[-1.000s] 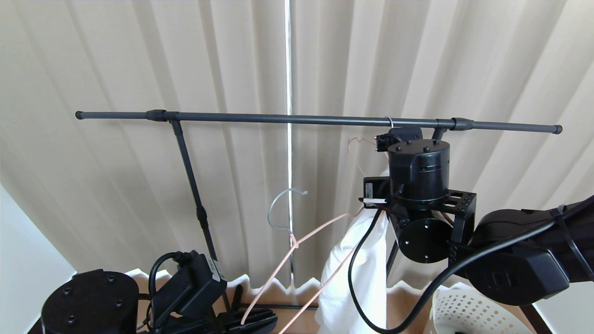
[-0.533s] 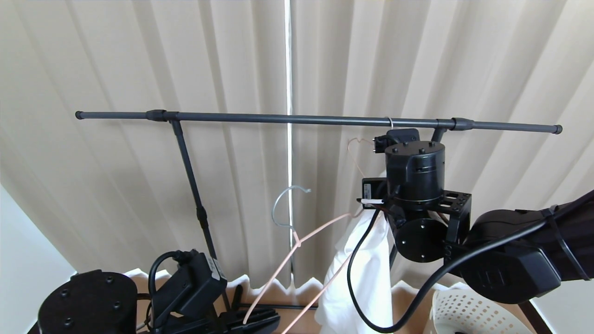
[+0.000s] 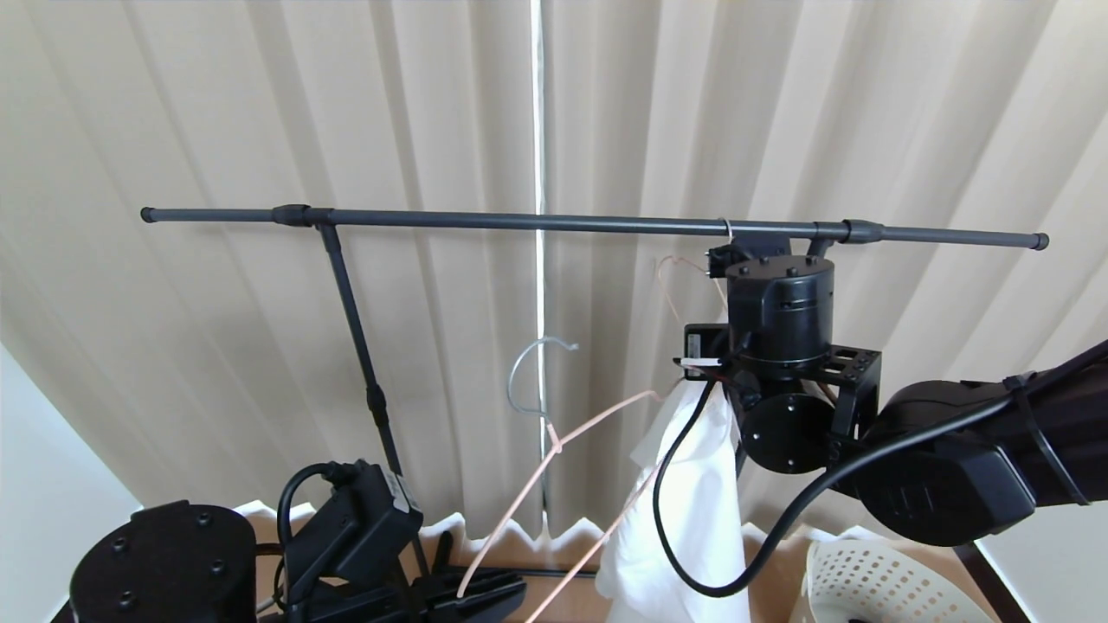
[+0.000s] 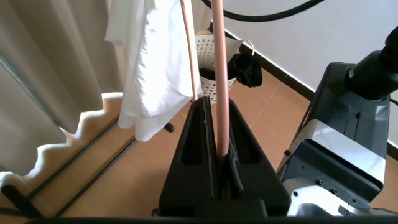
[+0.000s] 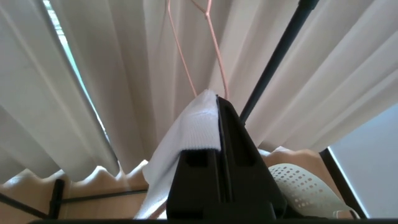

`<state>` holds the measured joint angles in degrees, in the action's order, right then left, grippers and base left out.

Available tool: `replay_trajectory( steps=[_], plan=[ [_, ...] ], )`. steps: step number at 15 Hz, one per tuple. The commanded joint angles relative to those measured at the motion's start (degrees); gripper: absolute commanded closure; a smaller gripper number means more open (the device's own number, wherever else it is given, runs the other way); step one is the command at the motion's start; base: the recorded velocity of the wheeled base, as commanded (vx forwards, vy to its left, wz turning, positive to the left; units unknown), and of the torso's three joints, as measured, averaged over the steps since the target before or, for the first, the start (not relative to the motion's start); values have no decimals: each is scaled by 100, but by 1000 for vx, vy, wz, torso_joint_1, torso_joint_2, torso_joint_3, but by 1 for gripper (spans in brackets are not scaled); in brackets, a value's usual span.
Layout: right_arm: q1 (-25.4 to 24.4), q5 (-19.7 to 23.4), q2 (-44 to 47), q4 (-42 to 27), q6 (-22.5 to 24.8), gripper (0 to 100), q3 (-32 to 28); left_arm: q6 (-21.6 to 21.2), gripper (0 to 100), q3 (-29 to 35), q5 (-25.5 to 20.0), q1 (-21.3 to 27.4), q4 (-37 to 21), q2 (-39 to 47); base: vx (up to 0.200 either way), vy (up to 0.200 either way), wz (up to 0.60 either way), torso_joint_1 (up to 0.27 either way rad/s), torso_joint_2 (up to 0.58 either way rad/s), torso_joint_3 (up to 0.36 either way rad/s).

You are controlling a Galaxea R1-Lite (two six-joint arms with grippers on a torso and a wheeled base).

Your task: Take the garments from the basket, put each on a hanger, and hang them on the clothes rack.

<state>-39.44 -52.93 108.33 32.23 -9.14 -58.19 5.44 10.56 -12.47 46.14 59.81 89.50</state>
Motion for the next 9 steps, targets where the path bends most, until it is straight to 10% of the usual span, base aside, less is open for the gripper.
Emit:
replay_trajectory(
  steps=[1, 9],
  plan=[
    [94, 2, -13, 2, 0, 100, -26, 1, 100, -10, -1, 0, -4, -3, 0, 0, 0, 0, 0, 0],
    [76, -15, 233, 398, 18, 100, -26, 10, 100, -45, -1, 123, 163, 41, 0, 0, 0, 0, 0, 0]
  ],
)
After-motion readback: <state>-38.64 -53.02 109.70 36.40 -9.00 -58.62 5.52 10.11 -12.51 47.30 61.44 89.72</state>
